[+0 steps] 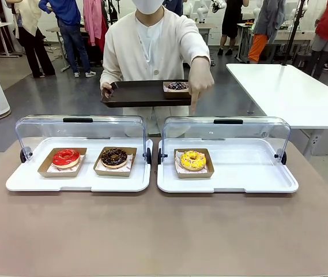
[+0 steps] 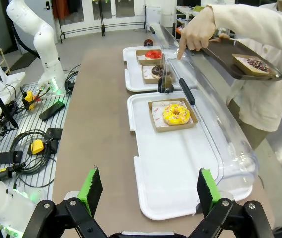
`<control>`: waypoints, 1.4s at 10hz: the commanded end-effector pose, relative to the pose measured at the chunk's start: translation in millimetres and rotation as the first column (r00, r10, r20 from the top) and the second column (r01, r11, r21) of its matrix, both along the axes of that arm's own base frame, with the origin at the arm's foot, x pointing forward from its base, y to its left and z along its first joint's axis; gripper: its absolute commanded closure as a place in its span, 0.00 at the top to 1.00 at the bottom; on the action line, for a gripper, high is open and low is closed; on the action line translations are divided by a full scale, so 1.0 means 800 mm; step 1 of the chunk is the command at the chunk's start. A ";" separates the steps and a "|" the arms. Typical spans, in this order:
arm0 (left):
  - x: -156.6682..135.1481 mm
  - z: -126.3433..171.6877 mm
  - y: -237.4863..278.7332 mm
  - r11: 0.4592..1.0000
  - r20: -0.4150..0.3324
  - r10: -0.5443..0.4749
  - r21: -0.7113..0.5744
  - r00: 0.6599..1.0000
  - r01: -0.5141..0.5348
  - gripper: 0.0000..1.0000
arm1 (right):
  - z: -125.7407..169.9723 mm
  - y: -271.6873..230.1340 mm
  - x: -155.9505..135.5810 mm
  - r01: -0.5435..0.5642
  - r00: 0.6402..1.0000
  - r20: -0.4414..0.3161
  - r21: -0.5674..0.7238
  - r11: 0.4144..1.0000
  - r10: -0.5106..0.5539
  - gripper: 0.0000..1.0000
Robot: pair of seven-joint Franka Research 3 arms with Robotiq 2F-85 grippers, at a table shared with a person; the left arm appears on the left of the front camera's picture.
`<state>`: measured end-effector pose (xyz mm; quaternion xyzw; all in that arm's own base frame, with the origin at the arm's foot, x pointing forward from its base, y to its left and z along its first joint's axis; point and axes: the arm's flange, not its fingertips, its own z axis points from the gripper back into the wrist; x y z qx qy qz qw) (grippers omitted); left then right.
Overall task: Provide the desired donut to the person.
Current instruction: Pick up and lift the Paper togo box containing the Donut pointed at by the person.
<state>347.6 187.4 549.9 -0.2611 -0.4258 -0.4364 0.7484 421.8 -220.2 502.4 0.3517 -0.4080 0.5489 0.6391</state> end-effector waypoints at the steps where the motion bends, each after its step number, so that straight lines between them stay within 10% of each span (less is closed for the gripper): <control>1: 0.002 0.001 -0.001 1.000 0.004 0.002 -0.002 1.000 -0.002 1.00 | -0.005 0.002 -0.001 0.011 1.000 0.000 -0.003 1.000 -0.011 1.00; 10: 0.002 0.001 -0.001 1.000 0.004 0.002 -0.002 1.000 -0.002 1.00 | 0.000 0.000 0.000 0.000 1.000 0.000 0.000 1.000 0.000 1.00; 14: 0.002 0.001 -0.001 1.000 0.004 0.002 -0.002 1.000 -0.002 1.00 | 0.118 0.109 0.060 -0.236 0.965 -0.200 -0.374 0.897 0.170 1.00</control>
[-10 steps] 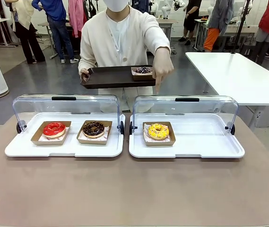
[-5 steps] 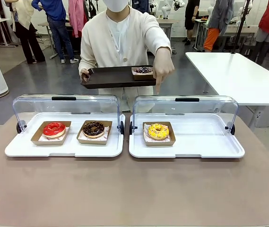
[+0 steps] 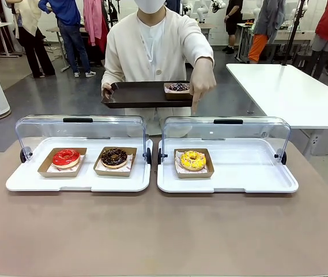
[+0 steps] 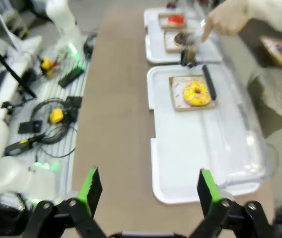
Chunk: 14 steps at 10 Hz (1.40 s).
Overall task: Provide the desired donut to the person.
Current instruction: Pick up and lift the Paper togo box containing the Donut pointed at by the person.
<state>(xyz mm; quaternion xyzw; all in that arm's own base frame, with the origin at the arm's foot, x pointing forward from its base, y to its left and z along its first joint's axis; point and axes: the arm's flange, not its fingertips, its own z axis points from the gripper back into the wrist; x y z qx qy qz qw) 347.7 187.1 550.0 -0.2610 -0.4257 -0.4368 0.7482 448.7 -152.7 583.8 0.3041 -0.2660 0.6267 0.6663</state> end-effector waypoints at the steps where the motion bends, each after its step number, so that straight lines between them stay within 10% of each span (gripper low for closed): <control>1: 0.001 0.001 0.000 1.000 0.004 0.002 -0.003 1.000 -0.002 1.00 | 0.032 0.068 0.050 -0.149 0.982 -0.142 -0.169 0.974 0.125 1.00; 8: 0.001 0.001 0.000 1.000 0.004 0.002 -0.003 1.000 -0.002 1.00 | -0.014 0.296 0.120 -0.337 0.919 -0.333 -0.390 0.857 0.210 1.00; 14: 0.001 0.001 0.000 1.000 0.004 0.002 -0.003 1.000 -0.002 1.00 | -0.028 0.322 0.111 -0.373 0.906 -0.340 -0.353 0.858 0.253 1.00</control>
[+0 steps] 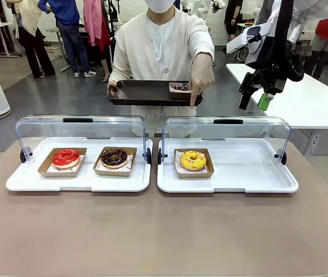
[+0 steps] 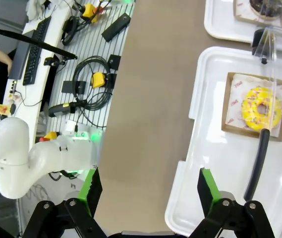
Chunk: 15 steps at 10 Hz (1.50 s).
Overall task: Provide the desired donut to the person.
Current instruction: Pick up and lift the Paper togo box containing the Donut pointed at by the person.
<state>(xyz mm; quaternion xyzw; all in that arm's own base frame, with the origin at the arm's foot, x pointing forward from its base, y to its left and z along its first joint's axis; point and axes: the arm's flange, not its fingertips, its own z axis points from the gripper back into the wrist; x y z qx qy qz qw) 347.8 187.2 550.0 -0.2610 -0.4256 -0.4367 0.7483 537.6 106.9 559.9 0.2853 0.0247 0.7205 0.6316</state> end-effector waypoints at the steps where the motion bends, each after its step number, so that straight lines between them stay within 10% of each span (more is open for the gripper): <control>1: 0.001 0.001 -0.001 1.000 0.005 0.002 -0.003 1.000 -0.002 1.00 | 0.002 -0.003 0.000 0.006 1.000 0.005 -0.001 1.000 -0.006 1.00; 8: 0.001 0.001 -0.001 1.000 0.005 0.002 -0.003 1.000 -0.002 1.00 | -0.005 0.102 -0.050 -0.098 0.994 0.031 -0.190 0.977 0.105 1.00; 12: 0.001 0.001 -0.001 1.000 0.005 0.002 -0.003 1.000 -0.002 1.00 | -0.052 0.202 -0.070 0.187 0.952 0.303 -0.436 0.880 -0.053 1.00; 15: 0.001 0.001 -0.001 1.000 0.005 0.002 -0.003 1.000 -0.002 1.00 | -0.095 0.212 -0.061 0.237 0.938 0.337 -0.454 0.859 -0.081 1.00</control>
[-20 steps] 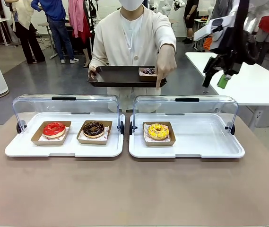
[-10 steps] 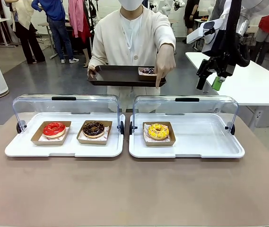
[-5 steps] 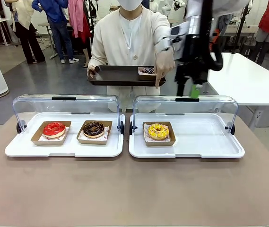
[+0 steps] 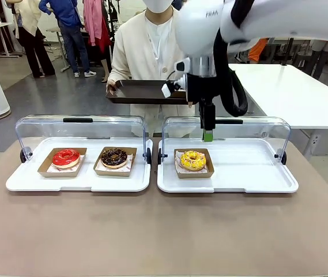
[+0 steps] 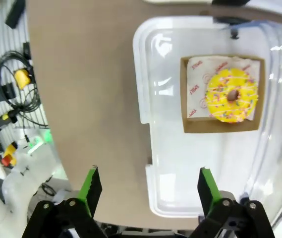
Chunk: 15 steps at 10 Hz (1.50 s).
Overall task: Provide the desired donut to the person.
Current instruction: Pick up and lift the Paper togo box containing the Donut pointed at by the person.
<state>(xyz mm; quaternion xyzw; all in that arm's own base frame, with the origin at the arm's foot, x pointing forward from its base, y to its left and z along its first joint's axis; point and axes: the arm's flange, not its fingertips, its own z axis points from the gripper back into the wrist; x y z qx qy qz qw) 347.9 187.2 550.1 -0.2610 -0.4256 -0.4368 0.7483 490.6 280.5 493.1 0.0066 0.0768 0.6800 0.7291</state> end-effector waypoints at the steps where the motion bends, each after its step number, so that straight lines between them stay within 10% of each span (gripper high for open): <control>1: 0.001 0.001 -0.001 1.000 0.004 0.002 -0.003 1.000 -0.002 1.00 | -0.018 -0.006 0.000 0.005 1.000 -0.022 -0.006 1.000 -0.005 1.00; 10: 0.001 0.001 -0.001 1.000 0.004 0.002 -0.003 1.000 -0.002 1.00 | -0.019 -0.003 0.001 -0.021 0.999 -0.046 0.008 1.000 0.021 1.00; 15: 0.001 0.001 -0.001 1.000 0.004 0.002 -0.003 1.000 -0.002 1.00 | -0.081 -0.001 -0.042 -0.052 0.996 0.078 0.034 0.998 0.049 1.00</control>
